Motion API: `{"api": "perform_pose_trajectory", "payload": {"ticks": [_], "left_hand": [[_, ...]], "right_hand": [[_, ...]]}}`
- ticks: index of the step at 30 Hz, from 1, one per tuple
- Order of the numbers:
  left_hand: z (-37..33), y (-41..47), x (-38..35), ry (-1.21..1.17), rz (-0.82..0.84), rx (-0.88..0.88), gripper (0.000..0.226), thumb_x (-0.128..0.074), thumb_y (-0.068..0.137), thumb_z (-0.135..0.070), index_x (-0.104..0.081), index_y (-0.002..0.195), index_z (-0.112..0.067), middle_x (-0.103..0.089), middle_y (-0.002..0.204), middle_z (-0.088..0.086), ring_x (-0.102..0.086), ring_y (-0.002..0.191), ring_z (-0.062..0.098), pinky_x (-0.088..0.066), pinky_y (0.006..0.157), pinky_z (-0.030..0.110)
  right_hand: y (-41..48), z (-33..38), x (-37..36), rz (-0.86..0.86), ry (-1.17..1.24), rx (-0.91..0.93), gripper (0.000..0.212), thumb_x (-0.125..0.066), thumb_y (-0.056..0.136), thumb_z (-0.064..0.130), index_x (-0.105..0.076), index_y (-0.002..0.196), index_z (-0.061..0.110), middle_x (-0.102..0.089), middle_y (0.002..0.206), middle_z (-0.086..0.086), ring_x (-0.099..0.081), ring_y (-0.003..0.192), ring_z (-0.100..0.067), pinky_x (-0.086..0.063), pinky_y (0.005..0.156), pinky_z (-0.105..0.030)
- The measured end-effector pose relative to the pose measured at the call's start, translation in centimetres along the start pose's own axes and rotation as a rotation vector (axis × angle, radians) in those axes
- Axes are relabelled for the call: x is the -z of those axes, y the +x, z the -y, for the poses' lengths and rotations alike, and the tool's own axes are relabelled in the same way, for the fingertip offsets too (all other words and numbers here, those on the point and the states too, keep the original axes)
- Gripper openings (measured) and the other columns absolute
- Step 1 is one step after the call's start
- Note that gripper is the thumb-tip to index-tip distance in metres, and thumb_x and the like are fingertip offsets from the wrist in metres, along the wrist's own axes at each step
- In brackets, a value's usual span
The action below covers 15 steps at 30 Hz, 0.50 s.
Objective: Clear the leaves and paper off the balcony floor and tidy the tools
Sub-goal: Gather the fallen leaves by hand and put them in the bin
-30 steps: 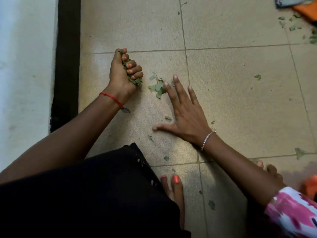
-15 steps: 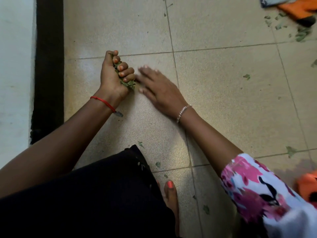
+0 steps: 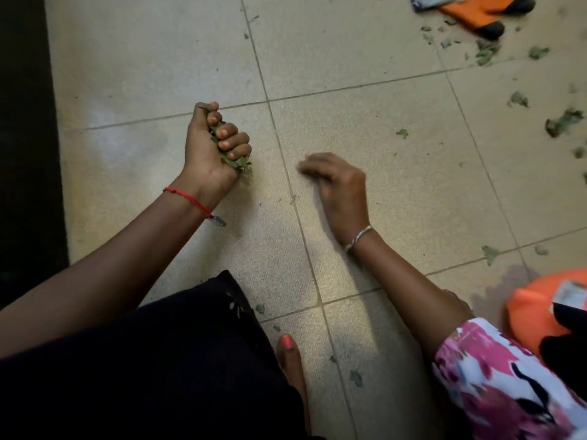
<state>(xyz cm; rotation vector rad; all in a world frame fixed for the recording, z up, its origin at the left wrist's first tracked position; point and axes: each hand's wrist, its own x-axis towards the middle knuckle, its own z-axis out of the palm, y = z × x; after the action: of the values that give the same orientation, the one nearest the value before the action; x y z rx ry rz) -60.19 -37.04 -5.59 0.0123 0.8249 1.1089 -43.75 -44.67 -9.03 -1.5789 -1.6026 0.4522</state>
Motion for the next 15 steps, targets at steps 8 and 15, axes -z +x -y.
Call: {"api": "perform_pose_trajectory", "payload": {"ticks": [8, 15], "left_hand": [[2.7, 0.5, -1.7, -0.056, -0.046, 0.038, 0.055, -0.040, 0.095, -0.023, -0.042, 0.040, -0.019, -0.036, 0.037, -0.007, -0.034, 0.032, 0.005, -0.029, 0.040, 0.015], [3.9, 1.9, -3.6, -0.044, 0.079, 0.108, 0.053, -0.037, 0.097, -0.028, -0.043, 0.046, -0.017, -0.046, 0.048, -0.003, -0.042, 0.044, 0.009, -0.037, 0.044, 0.015]], "right_hand": [[1.7, 8.3, -1.5, -0.171, 0.447, -0.208, 0.022, -0.059, 0.074, -0.017, -0.073, 0.085, -0.005, -0.071, 0.086, -0.011, -0.065, 0.083, -0.012, -0.052, 0.081, -0.019], [1.3, 7.0, -3.0, -0.079, 0.067, 0.005, 0.036, -0.037, 0.083, -0.002, -0.063, 0.105, -0.014, -0.062, 0.114, -0.029, -0.058, 0.113, -0.040, -0.030, 0.103, -0.024]]}}
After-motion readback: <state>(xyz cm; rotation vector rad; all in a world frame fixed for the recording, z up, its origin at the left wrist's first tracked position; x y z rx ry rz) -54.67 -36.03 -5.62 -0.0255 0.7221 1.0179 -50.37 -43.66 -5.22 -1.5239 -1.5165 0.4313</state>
